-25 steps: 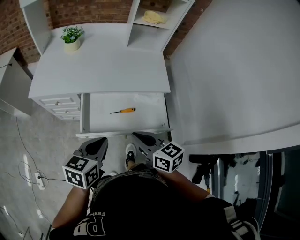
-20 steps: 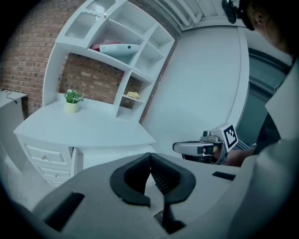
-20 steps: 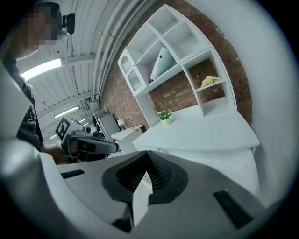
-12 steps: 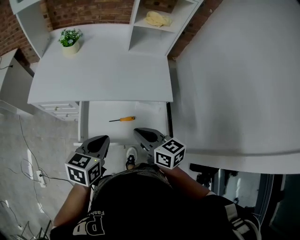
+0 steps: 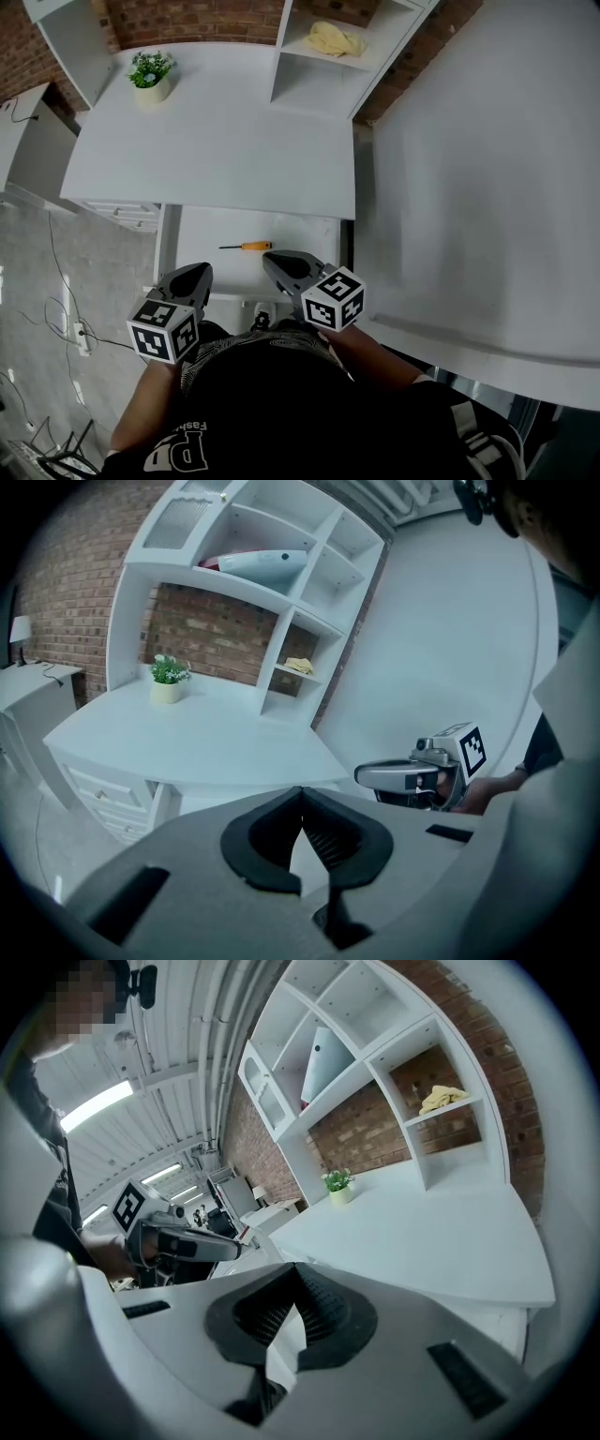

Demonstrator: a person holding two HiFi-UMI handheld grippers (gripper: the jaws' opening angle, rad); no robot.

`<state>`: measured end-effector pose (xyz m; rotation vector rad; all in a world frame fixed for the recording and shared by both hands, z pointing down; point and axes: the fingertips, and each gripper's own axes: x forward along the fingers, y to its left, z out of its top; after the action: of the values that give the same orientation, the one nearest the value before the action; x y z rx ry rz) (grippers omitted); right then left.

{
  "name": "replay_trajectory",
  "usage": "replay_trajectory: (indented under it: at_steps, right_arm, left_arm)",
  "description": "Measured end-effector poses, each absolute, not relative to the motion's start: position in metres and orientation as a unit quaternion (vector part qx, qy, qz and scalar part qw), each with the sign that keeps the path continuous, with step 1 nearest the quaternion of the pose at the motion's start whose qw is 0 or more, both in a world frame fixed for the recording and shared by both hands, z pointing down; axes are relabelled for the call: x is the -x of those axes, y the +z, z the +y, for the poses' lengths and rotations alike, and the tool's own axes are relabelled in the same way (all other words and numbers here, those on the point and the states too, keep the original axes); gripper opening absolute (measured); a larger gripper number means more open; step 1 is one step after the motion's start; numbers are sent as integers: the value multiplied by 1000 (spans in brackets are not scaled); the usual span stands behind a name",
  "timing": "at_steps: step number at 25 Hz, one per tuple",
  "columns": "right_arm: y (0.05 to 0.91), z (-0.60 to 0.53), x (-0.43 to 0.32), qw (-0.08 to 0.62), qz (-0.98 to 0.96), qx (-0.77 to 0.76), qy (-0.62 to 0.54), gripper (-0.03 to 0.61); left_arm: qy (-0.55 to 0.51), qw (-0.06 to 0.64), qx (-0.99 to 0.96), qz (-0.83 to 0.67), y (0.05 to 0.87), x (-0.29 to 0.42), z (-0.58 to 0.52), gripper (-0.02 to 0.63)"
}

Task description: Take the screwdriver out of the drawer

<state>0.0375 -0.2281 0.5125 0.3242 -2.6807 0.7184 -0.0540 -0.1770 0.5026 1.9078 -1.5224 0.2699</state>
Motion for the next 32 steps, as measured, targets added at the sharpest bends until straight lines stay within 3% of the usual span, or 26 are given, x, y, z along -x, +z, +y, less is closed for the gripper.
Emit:
replay_trajectory:
  at_steps: [24, 32]
  right_arm:
    - [547, -264, -1, 209, -925, -204, 245, 6]
    - [593, -264, 11, 305, -904, -228, 194, 6]
  left_arm:
    - [141, 331, -777, -517, 514, 114, -223, 15]
    - [172, 340, -791, -478, 545, 135, -232, 15]
